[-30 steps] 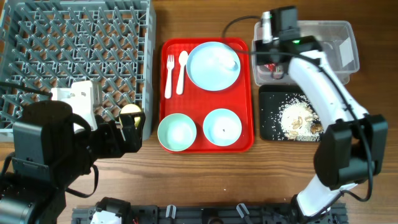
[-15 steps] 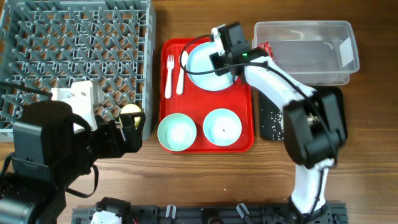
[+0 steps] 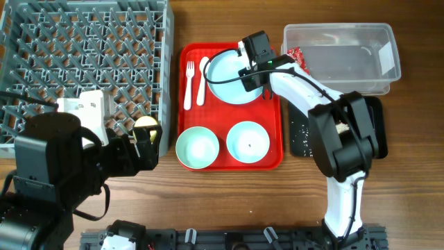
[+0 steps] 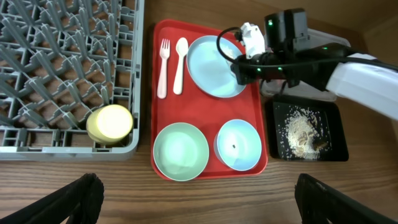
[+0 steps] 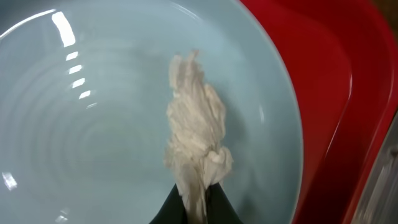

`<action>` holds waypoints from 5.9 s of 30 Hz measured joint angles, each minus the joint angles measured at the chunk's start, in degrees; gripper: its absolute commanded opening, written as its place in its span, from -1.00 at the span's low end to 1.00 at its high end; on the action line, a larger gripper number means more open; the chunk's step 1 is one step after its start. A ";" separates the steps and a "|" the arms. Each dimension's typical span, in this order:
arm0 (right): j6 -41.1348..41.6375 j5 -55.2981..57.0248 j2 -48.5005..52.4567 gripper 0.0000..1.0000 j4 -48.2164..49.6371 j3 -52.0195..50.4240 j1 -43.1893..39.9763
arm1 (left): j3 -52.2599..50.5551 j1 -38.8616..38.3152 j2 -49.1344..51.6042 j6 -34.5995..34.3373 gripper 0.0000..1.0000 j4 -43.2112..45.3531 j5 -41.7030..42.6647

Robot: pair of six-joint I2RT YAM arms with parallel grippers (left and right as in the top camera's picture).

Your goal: Sort waste into correct bins and load items into the dishwasher rack

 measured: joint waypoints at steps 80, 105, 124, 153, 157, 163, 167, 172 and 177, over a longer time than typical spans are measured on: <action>12.17 -5.97 -108.26 1.00 10.58 -63.10 -17.27 | 0.00 0.00 -0.02 -0.02 1.00 0.00 0.04; 20.20 -5.46 -121.77 1.00 27.39 -86.25 -17.27 | 0.00 0.00 -0.02 -0.02 1.00 0.00 0.02; 20.59 -5.46 -121.77 1.00 27.39 -86.25 -17.27 | 0.22 -1.01 2.91 -1.36 1.00 8.20 4.94; 20.61 -5.46 -121.77 1.00 27.39 -86.25 -17.27 | 0.09 -7.23 64.98 -3.34 -0.12 35.45 -15.87; 20.61 -5.44 -121.79 1.00 27.39 -86.25 -17.27 | 0.09 -7.23 65.31 -3.30 -0.19 37.24 -18.23; 20.61 -5.46 -121.79 1.00 27.39 -86.25 -17.27 | 0.09 -7.23 67.28 -3.32 -0.17 37.90 -20.57; 20.61 -5.46 -121.77 1.00 27.39 -86.25 -17.27 | 0.09 -7.26 69.79 -3.34 -0.43 38.73 -20.76; 20.61 -5.46 -121.77 1.00 27.39 -86.25 -17.27 | 0.09 -7.39 70.53 -3.15 -0.77 38.93 -21.38; 20.59 -5.44 -121.77 1.00 27.39 -86.25 -17.27 | 0.17 -7.37 70.51 -2.84 -0.92 38.47 -22.40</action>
